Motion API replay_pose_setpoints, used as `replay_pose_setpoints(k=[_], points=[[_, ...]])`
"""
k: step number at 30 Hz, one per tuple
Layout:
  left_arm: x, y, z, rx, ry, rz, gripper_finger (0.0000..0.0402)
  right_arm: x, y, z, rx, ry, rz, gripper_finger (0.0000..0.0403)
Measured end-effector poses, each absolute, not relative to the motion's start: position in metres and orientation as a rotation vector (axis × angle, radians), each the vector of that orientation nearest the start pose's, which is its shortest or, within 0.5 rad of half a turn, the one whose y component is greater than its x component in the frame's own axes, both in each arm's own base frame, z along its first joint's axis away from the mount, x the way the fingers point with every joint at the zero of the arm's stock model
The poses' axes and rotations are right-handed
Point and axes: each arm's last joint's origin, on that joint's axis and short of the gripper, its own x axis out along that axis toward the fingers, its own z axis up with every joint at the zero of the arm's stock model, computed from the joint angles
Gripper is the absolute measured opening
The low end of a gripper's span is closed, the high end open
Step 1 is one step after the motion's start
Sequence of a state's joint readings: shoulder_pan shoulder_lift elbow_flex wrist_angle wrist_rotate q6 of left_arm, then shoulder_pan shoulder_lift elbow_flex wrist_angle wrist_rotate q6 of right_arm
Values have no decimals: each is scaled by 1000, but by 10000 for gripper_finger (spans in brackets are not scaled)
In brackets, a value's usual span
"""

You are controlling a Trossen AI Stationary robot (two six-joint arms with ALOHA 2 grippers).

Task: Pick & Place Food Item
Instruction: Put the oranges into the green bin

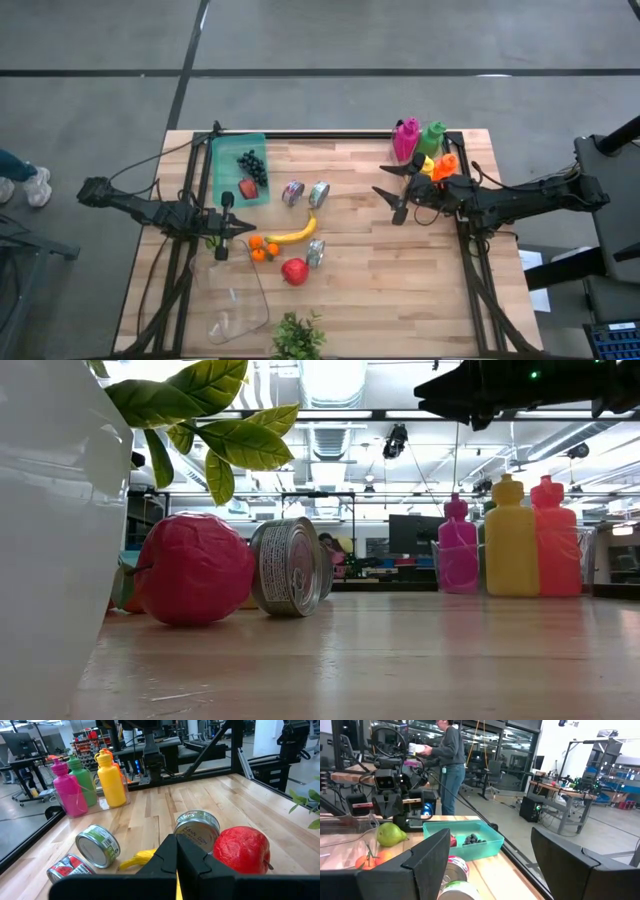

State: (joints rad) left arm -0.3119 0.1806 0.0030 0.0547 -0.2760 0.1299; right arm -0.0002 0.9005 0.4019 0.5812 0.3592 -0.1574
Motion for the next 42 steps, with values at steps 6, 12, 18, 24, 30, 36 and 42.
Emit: replay_pose_setpoints(k=[6, 12, 18, 24, 30, 36, 42], points=[[104, -25, 155, 165, 115, -43, 0, 194, -10, 254, -140, -54, -365, 276], [104, -25, 155, 165, 115, -43, 0, 194, -10, 254, -140, -55, -365, 276], [104, -25, 155, 165, 115, -43, 0, 194, -10, 255, -102, -70, -370, 276], [104, -25, 155, 162, 115, -43, 0, 195, -11, 259, 360, -180, -351, 276], [104, -25, 155, 163, 116, -43, 0, 195, -11, 258, 474, -195, -342, 276], [104, -25, 155, 163, 115, -43, 0, 195, -11, 258, 470, -193, -343, 276], [104, -25, 155, 167, 115, -43, 0, 195, -11, 258, 467, -190, -343, 276]])
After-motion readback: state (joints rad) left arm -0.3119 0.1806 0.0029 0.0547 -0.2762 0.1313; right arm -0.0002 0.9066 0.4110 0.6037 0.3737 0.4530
